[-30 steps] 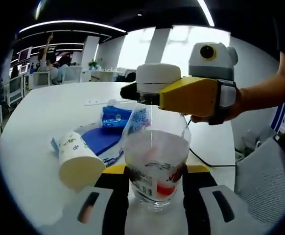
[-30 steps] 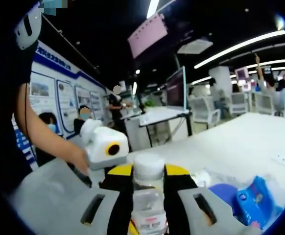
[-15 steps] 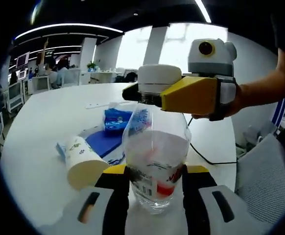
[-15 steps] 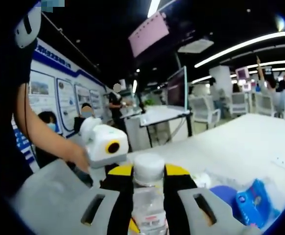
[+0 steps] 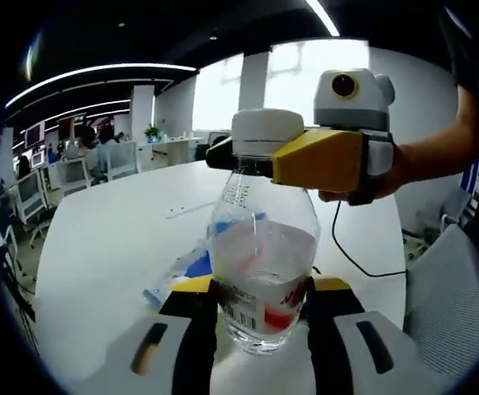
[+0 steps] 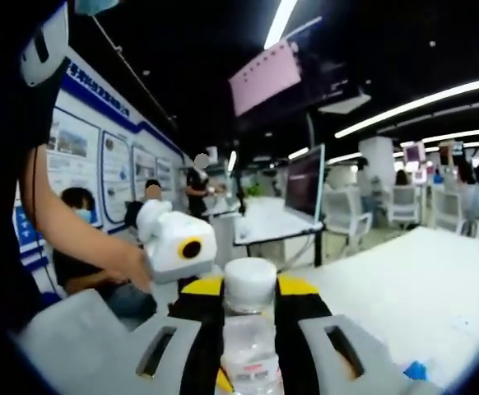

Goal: Arrange the tabletop items into an orderly group along one side of the table until the central work area is clear of visible clutter.

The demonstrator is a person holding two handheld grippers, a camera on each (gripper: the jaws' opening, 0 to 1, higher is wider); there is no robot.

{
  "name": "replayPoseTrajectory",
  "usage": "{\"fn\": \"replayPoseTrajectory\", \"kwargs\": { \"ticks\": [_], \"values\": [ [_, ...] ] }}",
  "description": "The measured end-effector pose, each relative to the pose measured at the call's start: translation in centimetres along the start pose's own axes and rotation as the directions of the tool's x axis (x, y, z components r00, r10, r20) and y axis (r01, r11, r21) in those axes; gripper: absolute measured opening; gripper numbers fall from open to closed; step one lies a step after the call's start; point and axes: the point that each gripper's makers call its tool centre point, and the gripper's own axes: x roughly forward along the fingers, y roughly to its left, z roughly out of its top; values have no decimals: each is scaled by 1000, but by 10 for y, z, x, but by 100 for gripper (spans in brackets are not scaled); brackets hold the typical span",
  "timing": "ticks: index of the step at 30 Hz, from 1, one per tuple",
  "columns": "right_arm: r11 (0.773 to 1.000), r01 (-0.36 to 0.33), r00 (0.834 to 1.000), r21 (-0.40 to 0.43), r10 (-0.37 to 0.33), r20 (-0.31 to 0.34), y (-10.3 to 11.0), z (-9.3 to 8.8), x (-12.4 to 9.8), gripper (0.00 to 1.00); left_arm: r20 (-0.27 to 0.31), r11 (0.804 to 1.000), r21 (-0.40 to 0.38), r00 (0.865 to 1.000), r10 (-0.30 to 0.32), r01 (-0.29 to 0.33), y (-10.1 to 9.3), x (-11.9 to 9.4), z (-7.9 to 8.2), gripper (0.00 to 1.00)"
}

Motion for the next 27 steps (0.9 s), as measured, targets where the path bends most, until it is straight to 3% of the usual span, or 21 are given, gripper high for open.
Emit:
{"fn": "replayPoseTrajectory", "kwargs": {
  "ticks": [16, 27],
  "values": [
    [997, 9, 1000, -73, -8, 11, -38, 21, 60, 18, -12, 998, 44, 999, 53, -53, 74, -16, 15, 42],
    [995, 42, 999, -87, -42, 3, -76, 19, 91, 18, -18, 997, 58, 998, 58, -57, 118, -7, 18, 42]
  ]
}}
